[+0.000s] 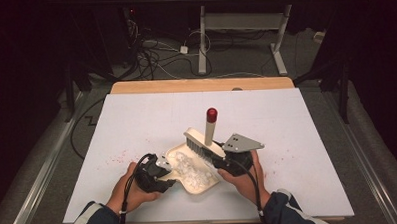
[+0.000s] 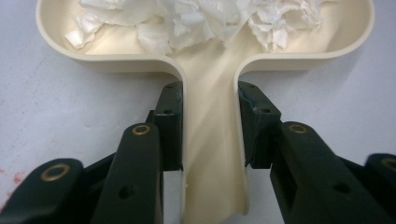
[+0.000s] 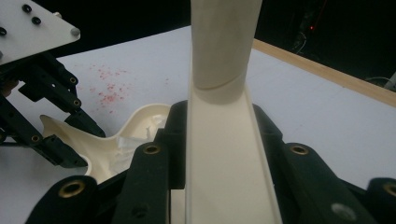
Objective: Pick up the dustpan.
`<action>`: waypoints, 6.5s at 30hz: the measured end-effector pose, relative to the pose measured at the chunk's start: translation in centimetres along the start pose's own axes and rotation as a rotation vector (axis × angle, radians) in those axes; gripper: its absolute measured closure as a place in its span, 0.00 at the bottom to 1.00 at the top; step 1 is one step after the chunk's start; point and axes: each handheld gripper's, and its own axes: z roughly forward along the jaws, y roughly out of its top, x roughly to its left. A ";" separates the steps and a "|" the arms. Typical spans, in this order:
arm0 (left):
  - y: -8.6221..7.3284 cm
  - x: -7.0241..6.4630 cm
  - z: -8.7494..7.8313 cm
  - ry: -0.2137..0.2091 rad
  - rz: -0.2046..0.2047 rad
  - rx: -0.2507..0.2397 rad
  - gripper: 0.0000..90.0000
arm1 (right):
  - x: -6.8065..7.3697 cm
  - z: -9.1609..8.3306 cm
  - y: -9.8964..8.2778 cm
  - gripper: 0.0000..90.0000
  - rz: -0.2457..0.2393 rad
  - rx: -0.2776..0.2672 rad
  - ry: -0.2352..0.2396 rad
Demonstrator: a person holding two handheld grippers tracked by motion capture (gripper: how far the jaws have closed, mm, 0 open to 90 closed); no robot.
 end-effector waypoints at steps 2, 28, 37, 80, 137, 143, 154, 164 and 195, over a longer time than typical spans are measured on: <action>0.0 0.0 0.0 0.003 0.001 0.001 0.71 | -0.6 -0.7 0.0 0.75 0.002 0.009 -0.005; -0.5 0.4 -0.2 0.012 -0.008 0.025 0.71 | 1.1 -0.1 -2.8 0.75 -0.046 0.125 0.083; -0.4 0.4 -0.1 0.010 -0.008 0.027 0.71 | 1.2 -1.4 -1.4 0.75 -0.062 0.055 0.097; -0.5 0.7 0.7 0.011 -0.028 0.048 0.71 | 0.5 0.8 -2.7 0.75 -0.062 0.103 0.067; -0.5 0.6 0.9 0.019 -0.022 0.059 0.71 | -0.4 -2.1 -1.3 0.75 -0.013 0.044 0.178; -0.6 0.6 0.9 0.017 -0.022 0.058 0.71 | -0.5 -2.6 -1.0 0.75 -0.048 0.046 0.125; -0.6 0.6 0.9 0.020 -0.021 0.056 0.71 | -1.7 -3.8 -2.2 0.75 -0.078 0.136 0.041; -0.5 0.6 0.9 0.020 -0.018 0.062 0.71 | -0.1 -2.0 -2.5 0.75 -0.111 0.138 0.122; -0.4 0.4 1.0 0.018 -0.008 0.060 0.71 | -2.2 -7.4 -3.8 0.75 -0.070 0.224 0.050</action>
